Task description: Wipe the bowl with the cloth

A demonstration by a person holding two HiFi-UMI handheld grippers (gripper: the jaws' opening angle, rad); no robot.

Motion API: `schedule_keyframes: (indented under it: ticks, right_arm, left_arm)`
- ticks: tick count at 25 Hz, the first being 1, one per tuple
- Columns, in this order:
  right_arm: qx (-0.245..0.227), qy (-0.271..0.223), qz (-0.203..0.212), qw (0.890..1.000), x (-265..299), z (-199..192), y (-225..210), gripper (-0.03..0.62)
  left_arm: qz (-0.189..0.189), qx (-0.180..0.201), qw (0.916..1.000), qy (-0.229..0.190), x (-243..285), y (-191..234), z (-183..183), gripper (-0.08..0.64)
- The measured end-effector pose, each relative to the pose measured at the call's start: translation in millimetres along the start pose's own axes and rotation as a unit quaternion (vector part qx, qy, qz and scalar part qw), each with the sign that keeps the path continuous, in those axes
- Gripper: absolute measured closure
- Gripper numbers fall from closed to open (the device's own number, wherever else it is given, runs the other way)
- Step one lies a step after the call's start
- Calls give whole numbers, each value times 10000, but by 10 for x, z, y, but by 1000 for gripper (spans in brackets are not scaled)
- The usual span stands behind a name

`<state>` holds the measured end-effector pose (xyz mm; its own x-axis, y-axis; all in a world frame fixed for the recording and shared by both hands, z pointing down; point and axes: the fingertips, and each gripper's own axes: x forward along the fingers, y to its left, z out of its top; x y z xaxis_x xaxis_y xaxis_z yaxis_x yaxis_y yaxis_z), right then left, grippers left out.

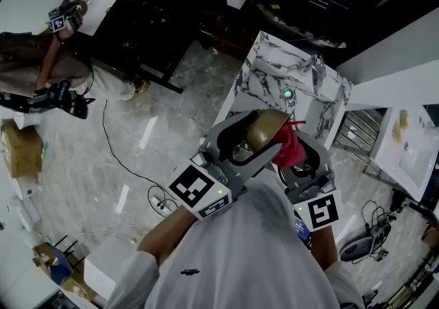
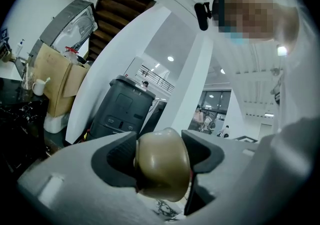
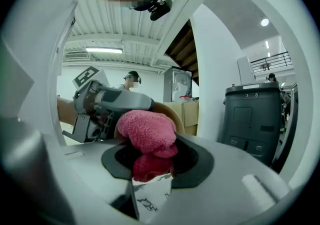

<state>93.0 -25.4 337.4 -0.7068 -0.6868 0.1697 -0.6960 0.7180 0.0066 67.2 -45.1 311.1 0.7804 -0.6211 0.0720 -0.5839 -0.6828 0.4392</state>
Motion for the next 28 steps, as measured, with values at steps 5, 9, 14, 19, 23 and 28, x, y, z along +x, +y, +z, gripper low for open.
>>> schedule_keyframes:
  ticks: [5, 9, 14, 19, 23, 28]
  right_arm:
    - [3, -87, -299, 9995, -66, 32, -111, 440]
    - [61, -119, -564, 9983, -129, 51, -231, 442]
    - [14, -342, -817, 9961, -226, 145, -418, 440]
    - [246, -464, -1286, 9903, -401, 154, -666, 442]
    - [554, -521, -1827, 9802, -520, 116, -904, 439]
    - [649, -487, -2345, 9687, -678, 53, -1092, 440]
  left_arm:
    - [11, 118, 9999, 22, 41, 5, 2, 273]
    - [110, 182, 9998, 5, 62, 52, 12, 273]
    - [163, 200, 9997, 21, 90, 88, -13, 273]
    - [409, 366, 9985, 49, 73, 146, -58, 273]
    - [655, 579, 9962, 5, 37, 236, -42, 273]
    - [787, 701, 9944, -17, 9, 298, -30, 273]
